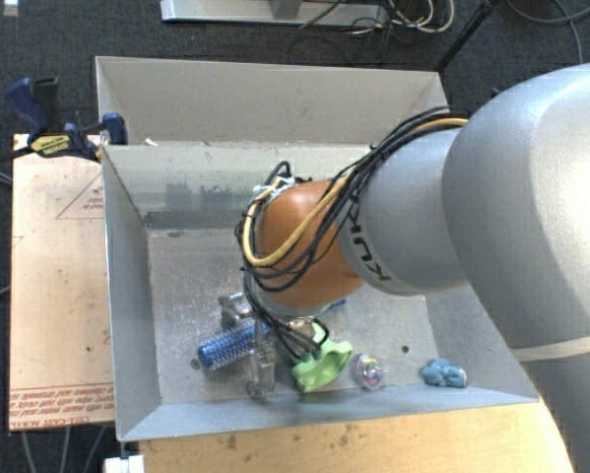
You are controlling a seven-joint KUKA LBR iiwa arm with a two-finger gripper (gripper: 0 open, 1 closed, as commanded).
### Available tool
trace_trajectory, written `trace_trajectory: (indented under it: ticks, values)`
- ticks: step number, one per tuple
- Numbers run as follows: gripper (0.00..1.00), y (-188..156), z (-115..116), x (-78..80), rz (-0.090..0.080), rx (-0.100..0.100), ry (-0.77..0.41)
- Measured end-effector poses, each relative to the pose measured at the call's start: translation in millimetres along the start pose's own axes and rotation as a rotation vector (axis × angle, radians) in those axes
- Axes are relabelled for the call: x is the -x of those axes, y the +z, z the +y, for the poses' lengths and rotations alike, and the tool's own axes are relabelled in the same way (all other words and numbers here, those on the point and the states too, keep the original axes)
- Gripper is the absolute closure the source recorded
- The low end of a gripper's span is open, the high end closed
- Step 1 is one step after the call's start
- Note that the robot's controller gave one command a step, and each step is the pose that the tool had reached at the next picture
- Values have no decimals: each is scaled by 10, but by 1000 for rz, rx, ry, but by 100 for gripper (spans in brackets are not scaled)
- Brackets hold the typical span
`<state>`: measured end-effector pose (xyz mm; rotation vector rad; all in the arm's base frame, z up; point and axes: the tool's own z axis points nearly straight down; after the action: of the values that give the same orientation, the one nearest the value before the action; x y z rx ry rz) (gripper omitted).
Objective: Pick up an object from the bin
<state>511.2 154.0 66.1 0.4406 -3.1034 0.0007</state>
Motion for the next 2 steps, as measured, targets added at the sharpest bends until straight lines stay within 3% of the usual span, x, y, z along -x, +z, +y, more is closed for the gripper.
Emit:
trace_trajectory:
  ticks: [1,2]
  values:
    - [0,-352,46,20,-11,0,-47]
    - [0,-364,-2,132,-10,1,-32]
